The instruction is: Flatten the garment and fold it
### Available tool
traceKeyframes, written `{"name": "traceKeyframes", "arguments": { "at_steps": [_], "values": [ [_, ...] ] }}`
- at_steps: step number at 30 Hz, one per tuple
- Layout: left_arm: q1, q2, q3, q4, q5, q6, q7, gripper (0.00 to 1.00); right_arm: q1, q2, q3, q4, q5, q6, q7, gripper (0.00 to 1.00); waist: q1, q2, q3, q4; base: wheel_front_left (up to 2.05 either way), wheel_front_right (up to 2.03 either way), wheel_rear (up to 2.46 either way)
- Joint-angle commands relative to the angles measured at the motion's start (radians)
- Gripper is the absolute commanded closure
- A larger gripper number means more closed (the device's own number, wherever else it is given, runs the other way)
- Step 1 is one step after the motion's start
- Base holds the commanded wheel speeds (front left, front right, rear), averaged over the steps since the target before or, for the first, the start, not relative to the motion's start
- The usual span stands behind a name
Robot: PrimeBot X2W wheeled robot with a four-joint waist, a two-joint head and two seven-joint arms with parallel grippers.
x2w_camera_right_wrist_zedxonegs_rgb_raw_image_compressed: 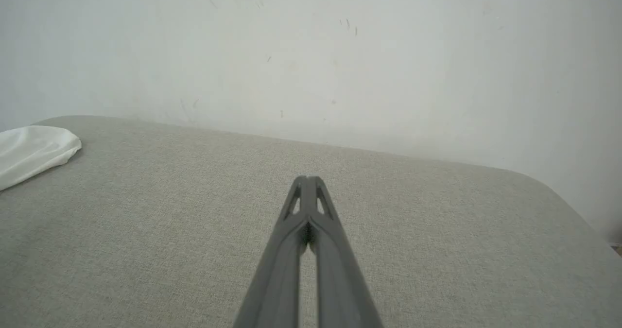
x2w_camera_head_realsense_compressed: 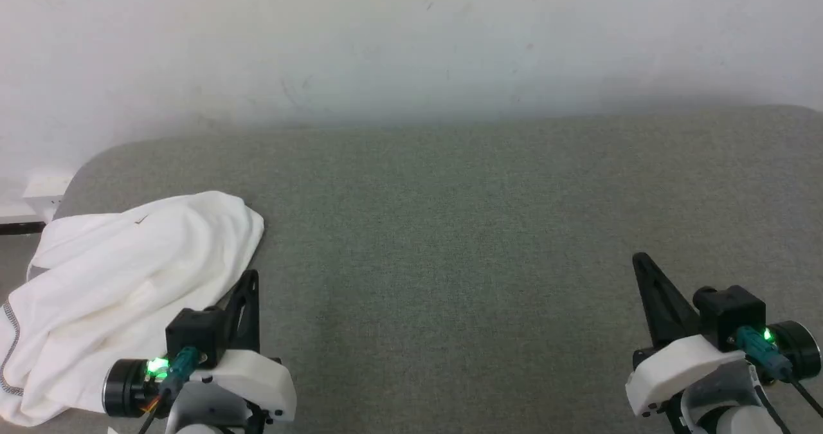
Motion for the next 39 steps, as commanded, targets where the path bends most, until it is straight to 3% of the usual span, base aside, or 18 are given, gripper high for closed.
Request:
{"name": "traceKeyframes", "arguments": {
  "at_steps": [1,21,22,39],
  "values": [
    [-0.013,-0.002,0.0,-0.005,0.006,0.007,0.0,1.0,-0.014,0.003,-0.001,0.002,-0.005,-0.001,0.001,1.0,0.0,0.0,0.0,0.0,0.0,0.0,0.0],
    [-0.013,-0.002,0.0,-0.005,0.006,0.007,0.0,1.0,-0.014,0.003,-0.001,0.002,-0.005,-0.001,0.001,1.0,0.0,0.0,0.0,0.0,0.0,0.0,0.0],
    [0.0,0.0,0.0,0.0,0.0,0.0,0.0,0.0,0.0,0.0,0.0,0.0,0.0,0.0,0.0,0.0,0.0,0.0,0.0,0.0,0.0,0.0,0.0],
    [-0.004,0.0,-0.014,0.01,-0.041,-0.001,-0.03,0.0,0.006,0.0,-0.004,0.014,0.03,0.0,-0.03,0.0,0.0,0.0,0.0,0.004,0.0,0.0,0.0]
  ]
}}
